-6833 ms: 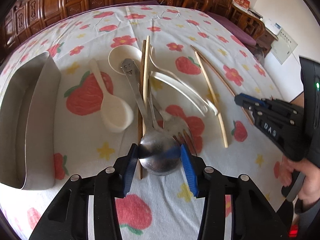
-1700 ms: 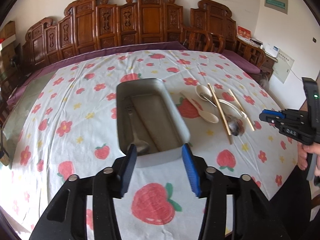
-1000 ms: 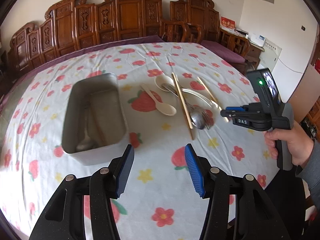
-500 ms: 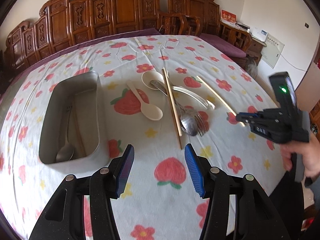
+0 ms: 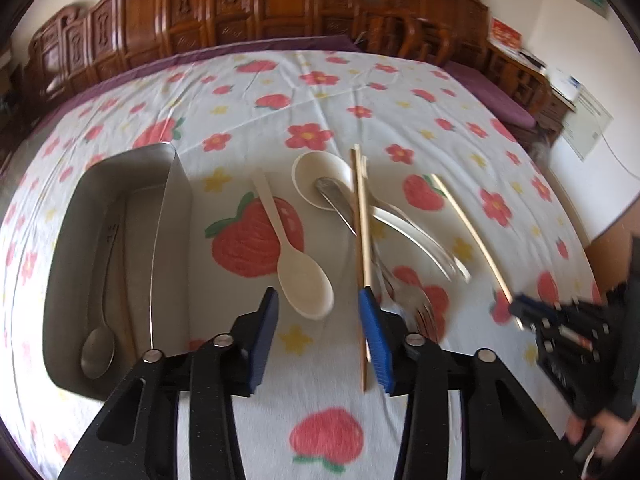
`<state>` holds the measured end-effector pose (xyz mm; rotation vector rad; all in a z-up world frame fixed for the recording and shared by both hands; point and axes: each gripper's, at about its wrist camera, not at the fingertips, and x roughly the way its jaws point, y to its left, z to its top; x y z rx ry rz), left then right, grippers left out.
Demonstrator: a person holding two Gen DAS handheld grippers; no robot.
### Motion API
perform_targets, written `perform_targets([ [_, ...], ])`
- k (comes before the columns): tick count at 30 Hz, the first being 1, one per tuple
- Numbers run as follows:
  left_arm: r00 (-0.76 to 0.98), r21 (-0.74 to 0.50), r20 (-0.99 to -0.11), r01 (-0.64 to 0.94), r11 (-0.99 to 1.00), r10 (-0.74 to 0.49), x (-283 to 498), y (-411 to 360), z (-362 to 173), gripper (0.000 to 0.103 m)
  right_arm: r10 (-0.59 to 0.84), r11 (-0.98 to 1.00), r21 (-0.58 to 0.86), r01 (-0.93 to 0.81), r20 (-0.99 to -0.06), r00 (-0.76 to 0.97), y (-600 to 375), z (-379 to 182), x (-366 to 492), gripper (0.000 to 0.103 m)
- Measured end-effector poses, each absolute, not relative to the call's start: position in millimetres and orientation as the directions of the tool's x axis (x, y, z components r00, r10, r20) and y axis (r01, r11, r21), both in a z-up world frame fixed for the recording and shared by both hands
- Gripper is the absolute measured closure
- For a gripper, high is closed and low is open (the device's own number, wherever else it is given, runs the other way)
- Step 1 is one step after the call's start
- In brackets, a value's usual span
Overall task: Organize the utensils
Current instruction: 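Grasp a second chopstick with the right tool while the left grasps a white spoon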
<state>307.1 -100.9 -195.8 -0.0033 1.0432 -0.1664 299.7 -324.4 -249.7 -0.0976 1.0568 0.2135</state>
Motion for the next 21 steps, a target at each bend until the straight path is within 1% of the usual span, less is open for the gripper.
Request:
perform_targets([
  [1,0.487,-0.09,-0.862,0.12,0.989,-0.138,311.5,-99.0,-196.5,0.073,0.132,0.975,0.029,-0.221,-0.872,0.472,-325.0,-249.8,299.9,0.097],
  [2,0.476,-0.107,-0.868,0.1,0.989,-0.142,317.2,-96.1,-198.2,0.081,0.136,0.975,0.033,-0.22,-0.872,0.471,-325.7,-250.0,300.4,0.097],
  [3,0.465,-0.118,-0.873,0.085,0.989,-0.144,322.1,-94.1,-199.9,0.084,0.138,0.975,0.036,-0.22,-0.872,0.47,-326.0,-250.0,300.6,0.097],
  [11,0.416,-0.065,-0.906,0.056,0.996,-0.083,336.8,-97.0,-213.4,0.085,0.16,0.974,0.062,-0.22,-0.871,0.464,-329.1,-250.5,301.6,0.097],
  [21,0.369,-0.038,-0.928,0.047,0.998,-0.052,338.9,-98.9,-228.8,0.085,0.167,0.973,0.071,-0.219,-0.87,0.463,-330.3,-250.6,301.6,0.097],
])
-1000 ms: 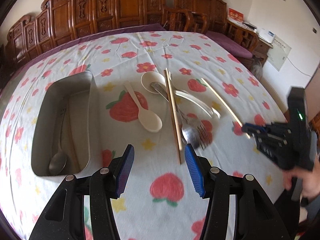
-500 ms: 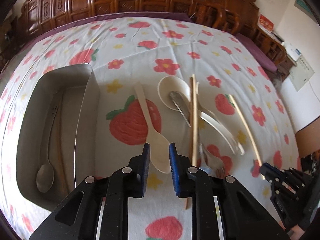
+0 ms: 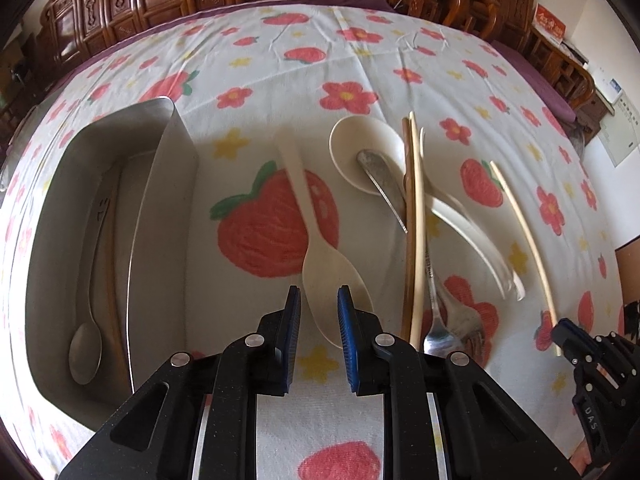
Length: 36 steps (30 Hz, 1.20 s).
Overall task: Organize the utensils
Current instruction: 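Grasp a second chopstick with the right tool while the left grasps a white spoon, then place the white spoon in the tin tray with left tool while right carries chopstick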
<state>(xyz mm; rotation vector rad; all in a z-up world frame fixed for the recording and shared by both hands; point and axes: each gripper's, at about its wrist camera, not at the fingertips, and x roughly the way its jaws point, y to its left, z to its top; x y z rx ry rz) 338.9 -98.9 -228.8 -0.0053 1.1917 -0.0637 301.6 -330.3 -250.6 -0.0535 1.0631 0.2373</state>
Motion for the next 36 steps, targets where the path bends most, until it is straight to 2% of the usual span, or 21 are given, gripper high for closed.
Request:
perform_targets([
  [9,0.377,-0.026,-0.925,0.059,0.998,-0.046,338.6,-103.0,-231.9,0.085,0.171,0.973,0.076,-0.218,-0.87,0.461,-330.4,-251.0,301.8,0.097],
  [10,0.381,-0.023,-0.923,0.06,0.998,-0.044,338.4,-103.3,-231.7,0.087,0.172,0.973,0.076,-0.219,-0.87,0.462,-330.8,-251.0,301.8,0.097],
  [12,0.391,-0.018,-0.919,0.06,0.998,-0.04,338.0,-103.4,-230.5,0.098,0.171,0.973,0.075,-0.219,-0.87,0.462,-330.9,-251.0,301.9,0.097],
  [15,0.406,-0.029,-0.912,0.068,0.997,-0.054,335.6,-102.7,-224.2,0.102,0.169,0.973,0.073,-0.219,-0.87,0.463,-331.1,-251.1,301.9,0.097],
  [22,0.479,-0.02,-0.875,0.097,0.995,-0.064,318.7,-99.4,-194.1,0.102,0.169,0.974,0.07,-0.217,-0.858,0.485,-328.6,-245.2,300.2,0.097],
  [36,0.572,0.026,-0.819,0.108,0.994,-0.041,289.9,-65.8,-141.5,0.102,0.255,0.955,0.107,-0.276,-0.773,0.581,-303.9,-186.1,286.0,0.097],
])
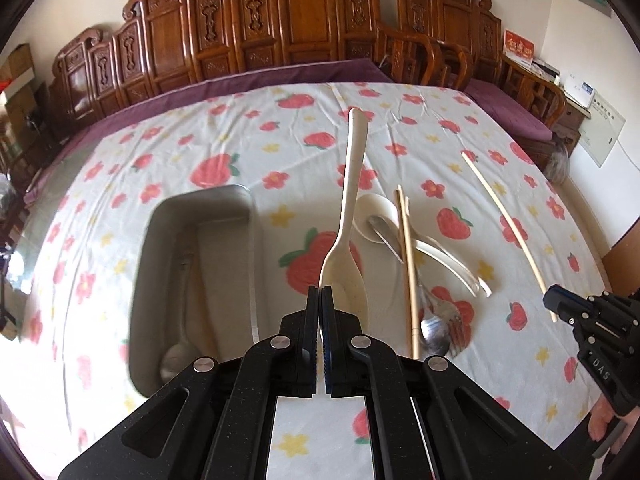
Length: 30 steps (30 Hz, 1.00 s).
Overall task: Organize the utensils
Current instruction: 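Place the white spoon in the tin tray with left tool while right carries chopstick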
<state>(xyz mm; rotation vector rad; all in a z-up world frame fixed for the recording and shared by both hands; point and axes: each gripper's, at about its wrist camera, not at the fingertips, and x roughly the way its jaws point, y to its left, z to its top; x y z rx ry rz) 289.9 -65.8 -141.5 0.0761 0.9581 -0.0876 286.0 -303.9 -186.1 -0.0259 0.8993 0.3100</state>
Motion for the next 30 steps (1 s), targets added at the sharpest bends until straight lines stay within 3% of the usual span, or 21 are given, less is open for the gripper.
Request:
perform_targets([
  [14,0.586,0.059,-0.81,0.04,0.997,0.024,280.5,-8.7,-130.8,0.102,0.327,0.927,0.126,-0.353,-0.733,0.597,-269.7,-158.9,268.9,0.097],
  [30,0.542,0.068,-0.838,-0.018,0.998,0.066,286.4,39.6,-159.9,0.102,0.394,0.889,0.128,-0.439,-0.701,0.594,-220.0,-134.6,249.8,0.097],
])
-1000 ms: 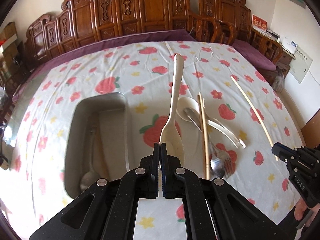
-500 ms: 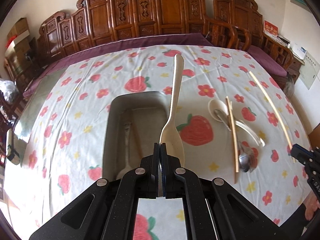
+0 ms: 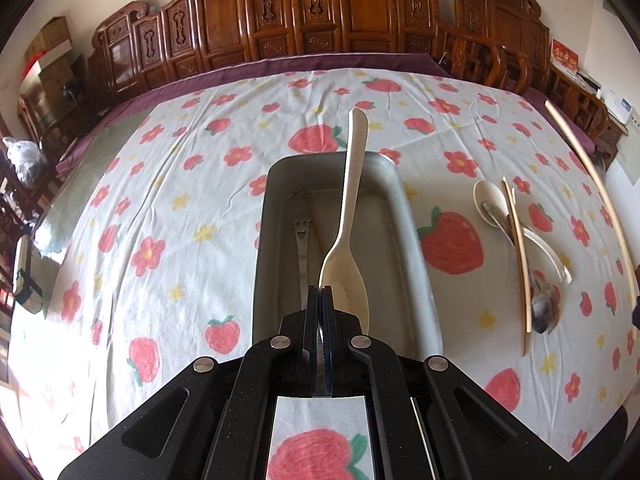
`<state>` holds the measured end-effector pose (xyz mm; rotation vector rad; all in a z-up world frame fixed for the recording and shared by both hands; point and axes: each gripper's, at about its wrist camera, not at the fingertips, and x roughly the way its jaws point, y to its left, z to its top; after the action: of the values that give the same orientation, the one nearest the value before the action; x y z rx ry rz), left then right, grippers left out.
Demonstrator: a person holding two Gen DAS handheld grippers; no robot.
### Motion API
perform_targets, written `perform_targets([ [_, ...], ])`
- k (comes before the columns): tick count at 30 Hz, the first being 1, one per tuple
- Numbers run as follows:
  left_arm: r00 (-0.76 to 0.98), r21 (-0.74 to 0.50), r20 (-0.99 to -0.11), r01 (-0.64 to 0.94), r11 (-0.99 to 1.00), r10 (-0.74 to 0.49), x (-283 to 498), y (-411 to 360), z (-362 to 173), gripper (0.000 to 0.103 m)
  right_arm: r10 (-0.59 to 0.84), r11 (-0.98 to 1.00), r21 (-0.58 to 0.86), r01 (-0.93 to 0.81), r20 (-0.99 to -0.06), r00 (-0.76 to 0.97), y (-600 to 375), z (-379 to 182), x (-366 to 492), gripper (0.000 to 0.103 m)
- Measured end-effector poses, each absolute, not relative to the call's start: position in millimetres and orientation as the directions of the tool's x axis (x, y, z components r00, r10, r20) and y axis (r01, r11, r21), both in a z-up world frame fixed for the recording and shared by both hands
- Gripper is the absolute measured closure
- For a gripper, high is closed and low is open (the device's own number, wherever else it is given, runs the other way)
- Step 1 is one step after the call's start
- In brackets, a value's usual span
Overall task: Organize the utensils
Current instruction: 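Place the white spoon in the tin tray with left tool while right carries chopstick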
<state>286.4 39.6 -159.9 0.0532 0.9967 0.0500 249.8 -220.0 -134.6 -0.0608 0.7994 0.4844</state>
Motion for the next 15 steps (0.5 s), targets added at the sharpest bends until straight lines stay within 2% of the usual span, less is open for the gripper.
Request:
perform_targets([
  [8,0.541,0.048,-0.839,-0.023,0.999,0.053,286.5,51.7,-163.2,0.102,0.425,0.876,0.149,-0.459,-0.688,0.588,-186.3,-127.1,256.7,0.097],
  [10,0.546,0.044,-0.836,-0.021,0.999,0.048,284.2,55.6,-161.8,0.099,0.428,0.873,0.148,-0.464,-0.689,0.585,-175.9,-127.4,259.0,0.097],
  [15,0.568,0.023,-0.822,-0.013,1.0,0.026,273.4,66.7,-153.5,0.085,0.433,0.868,0.152,-0.472,-0.699,0.569,-150.5,-132.9,265.2,0.097],
])
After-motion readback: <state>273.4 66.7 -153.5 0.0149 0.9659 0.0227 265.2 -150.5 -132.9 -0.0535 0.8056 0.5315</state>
